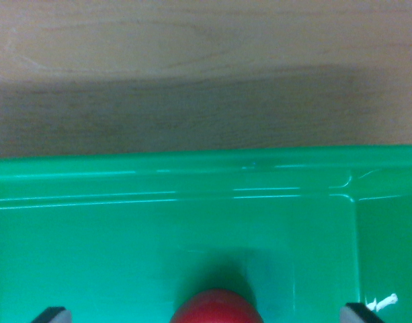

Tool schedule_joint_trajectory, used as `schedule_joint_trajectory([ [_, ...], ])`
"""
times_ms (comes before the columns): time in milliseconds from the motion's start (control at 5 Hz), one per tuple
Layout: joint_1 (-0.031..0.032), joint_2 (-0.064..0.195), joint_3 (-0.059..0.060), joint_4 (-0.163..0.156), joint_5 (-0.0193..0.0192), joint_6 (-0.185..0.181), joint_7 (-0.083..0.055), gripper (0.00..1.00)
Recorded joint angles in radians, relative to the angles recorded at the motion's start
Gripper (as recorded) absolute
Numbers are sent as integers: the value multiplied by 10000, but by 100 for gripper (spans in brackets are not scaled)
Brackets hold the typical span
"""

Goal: Pick fruit

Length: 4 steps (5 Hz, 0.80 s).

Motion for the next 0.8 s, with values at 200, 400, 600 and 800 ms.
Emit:
schedule_joint_trajectory([
  [200,-23,206,-21,-433,20,-476,-74,0],
  [400,-23,206,-21,-433,20,-476,-74,0],
  [600,-44,399,-40,-840,38,-922,-143,0],
  [800,-44,399,-40,-840,38,-922,-143,0],
])
